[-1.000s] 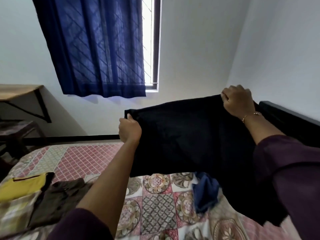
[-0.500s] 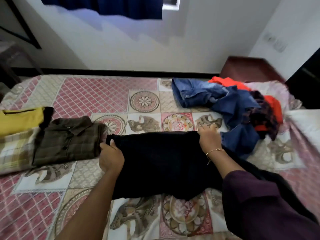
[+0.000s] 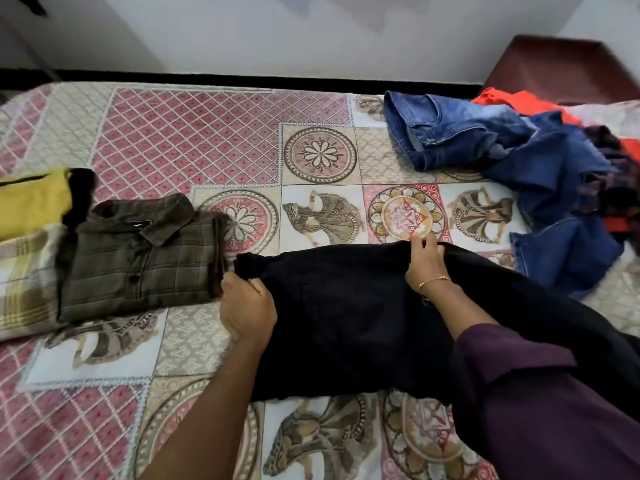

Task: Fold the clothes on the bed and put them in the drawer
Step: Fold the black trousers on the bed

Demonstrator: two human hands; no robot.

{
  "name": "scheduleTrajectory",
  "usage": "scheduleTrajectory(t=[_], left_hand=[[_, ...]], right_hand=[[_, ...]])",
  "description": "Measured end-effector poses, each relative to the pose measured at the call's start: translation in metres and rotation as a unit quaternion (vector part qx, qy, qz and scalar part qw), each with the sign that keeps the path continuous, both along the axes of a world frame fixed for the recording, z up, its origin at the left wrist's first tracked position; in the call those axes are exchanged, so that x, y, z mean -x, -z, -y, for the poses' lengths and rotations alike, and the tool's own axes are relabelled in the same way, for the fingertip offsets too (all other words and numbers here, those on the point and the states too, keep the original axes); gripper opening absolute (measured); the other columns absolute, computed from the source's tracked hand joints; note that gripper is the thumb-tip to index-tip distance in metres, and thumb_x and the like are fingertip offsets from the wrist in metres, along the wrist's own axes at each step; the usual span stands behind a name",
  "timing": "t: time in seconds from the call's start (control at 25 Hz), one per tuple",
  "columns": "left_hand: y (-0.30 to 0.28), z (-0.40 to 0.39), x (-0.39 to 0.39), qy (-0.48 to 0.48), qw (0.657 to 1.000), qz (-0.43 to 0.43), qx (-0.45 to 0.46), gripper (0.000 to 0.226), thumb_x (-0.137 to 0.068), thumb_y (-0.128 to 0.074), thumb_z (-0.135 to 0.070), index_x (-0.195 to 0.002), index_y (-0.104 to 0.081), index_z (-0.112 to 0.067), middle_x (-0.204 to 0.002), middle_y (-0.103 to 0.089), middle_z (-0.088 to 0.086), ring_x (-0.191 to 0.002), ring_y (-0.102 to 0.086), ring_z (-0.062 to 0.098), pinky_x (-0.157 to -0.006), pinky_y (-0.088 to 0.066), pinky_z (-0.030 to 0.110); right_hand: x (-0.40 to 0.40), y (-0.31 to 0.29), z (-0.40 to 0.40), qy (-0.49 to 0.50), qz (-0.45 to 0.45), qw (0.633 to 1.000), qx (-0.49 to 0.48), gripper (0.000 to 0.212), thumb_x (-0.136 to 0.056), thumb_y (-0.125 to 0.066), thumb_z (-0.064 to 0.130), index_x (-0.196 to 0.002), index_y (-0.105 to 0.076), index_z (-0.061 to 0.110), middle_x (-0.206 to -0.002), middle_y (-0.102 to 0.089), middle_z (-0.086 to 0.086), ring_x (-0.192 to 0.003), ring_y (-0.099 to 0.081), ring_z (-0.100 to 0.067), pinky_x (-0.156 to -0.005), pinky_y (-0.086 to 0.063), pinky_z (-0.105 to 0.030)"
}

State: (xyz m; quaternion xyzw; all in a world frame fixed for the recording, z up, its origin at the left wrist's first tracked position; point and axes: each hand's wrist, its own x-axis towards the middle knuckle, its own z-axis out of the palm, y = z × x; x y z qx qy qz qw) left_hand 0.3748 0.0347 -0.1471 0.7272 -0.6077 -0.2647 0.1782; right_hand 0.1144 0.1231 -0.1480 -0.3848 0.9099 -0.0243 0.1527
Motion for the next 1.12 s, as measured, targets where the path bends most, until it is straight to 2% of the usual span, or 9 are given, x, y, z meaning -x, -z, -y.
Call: scheduleTrajectory(t=[0.16, 0.28, 0.4, 0.56, 0.68, 0.8, 0.92, 1.12], left_hand=[[0.022, 0.015, -0.008, 0.033, 0.998, -0.042, -0.029, 0.035, -0.099, -0.04, -0.015, -0.129, -0.042, 0.003, -0.126, -0.052, 0.025, -0.112, -0.052, 0.043, -0.087, -0.04, 0.046], [0.029, 0.017, -0.019, 0.04, 0.994, -0.054, -0.089, 0.046, -0.101, -0.035, -0.027, -0.144, -0.031, -0.012, -0.139, -0.046, 0.017, -0.122, -0.048, 0.039, -0.095, -0.038, 0.045], [0.028, 0.012, -0.02, 0.059, 0.99, -0.031, -0.123, 0.056, -0.1, -0.034, -0.041, -0.149, -0.02, -0.019, -0.142, -0.044, 0.018, -0.125, -0.045, 0.039, -0.099, -0.035, 0.045], [0.027, 0.008, -0.02, 0.081, 0.987, 0.0, -0.137, 0.065, -0.096, -0.036, -0.049, -0.151, -0.012, -0.022, -0.139, -0.046, 0.021, -0.123, -0.046, 0.04, -0.099, -0.036, 0.045], [0.025, 0.007, -0.021, 0.087, 0.986, 0.008, -0.142, 0.068, -0.096, -0.035, -0.051, -0.151, -0.008, -0.022, -0.137, -0.047, 0.022, -0.122, -0.047, 0.04, -0.097, -0.037, 0.045], [0.024, -0.003, -0.019, 0.087, 0.985, 0.028, -0.147, 0.076, -0.094, -0.033, -0.056, -0.151, -0.003, -0.014, -0.136, -0.048, 0.022, -0.12, -0.049, 0.04, -0.094, -0.039, 0.045], [0.026, -0.012, -0.024, 0.086, 0.987, 0.039, -0.131, 0.076, -0.094, -0.035, -0.055, -0.147, -0.014, -0.005, -0.131, -0.051, 0.024, -0.116, -0.052, 0.041, -0.092, -0.041, 0.045], [0.022, -0.011, -0.035, 0.132, 0.986, 0.069, -0.079, 0.068, -0.095, -0.038, -0.05, -0.142, -0.027, -0.002, -0.116, -0.059, 0.026, -0.104, -0.058, 0.041, -0.079, -0.045, 0.042]], right_hand=[[-0.007, 0.024, 0.007, -0.039, 0.087, 0.993, -0.062, 0.084, -0.085, -0.037, -0.017, -0.15, -0.007, 0.027, -0.156, 0.011, -0.011, -0.143, 0.007, -0.039, -0.108, -0.028, -0.042], [-0.017, 0.03, 0.006, -0.028, 0.063, 0.995, -0.074, 0.085, -0.085, -0.036, -0.015, -0.15, -0.002, 0.027, -0.156, 0.015, -0.011, -0.143, 0.009, -0.038, -0.113, -0.022, -0.044], [-0.029, 0.035, 0.005, 0.008, 0.031, 0.998, -0.056, 0.078, -0.09, -0.038, -0.007, -0.151, 0.001, 0.024, -0.157, 0.012, -0.01, -0.144, 0.005, -0.036, -0.116, -0.012, -0.049], [-0.049, 0.039, 0.001, 0.042, 0.069, 0.996, -0.027, 0.052, -0.102, -0.027, 0.031, -0.15, -0.007, 0.026, -0.159, 0.001, -0.007, -0.145, -0.001, -0.033, -0.115, -0.007, -0.053], [-0.063, 0.04, -0.001, 0.035, 0.09, 0.994, -0.044, 0.06, -0.098, -0.024, 0.05, -0.151, -0.004, 0.027, -0.159, 0.005, -0.007, -0.145, 0.004, -0.032, -0.114, 0.0, -0.053], [-0.076, 0.042, -0.005, 0.026, 0.067, 0.996, -0.056, 0.067, -0.096, -0.023, 0.056, -0.151, 0.001, 0.025, -0.158, 0.008, -0.009, -0.145, 0.007, -0.032, -0.114, 0.001, -0.053], [-0.085, 0.041, -0.007, 0.017, 0.045, 0.997, -0.067, 0.065, -0.097, -0.021, 0.054, -0.151, 0.001, 0.024, -0.158, 0.008, -0.01, -0.145, 0.007, -0.034, -0.114, -0.001, -0.055], [-0.098, 0.036, -0.014, -0.021, 0.04, 0.996, -0.075, 0.063, -0.098, -0.021, 0.052, -0.15, 0.002, 0.026, -0.158, 0.01, -0.009, -0.145, 0.008, -0.034, -0.114, -0.004, -0.055]])
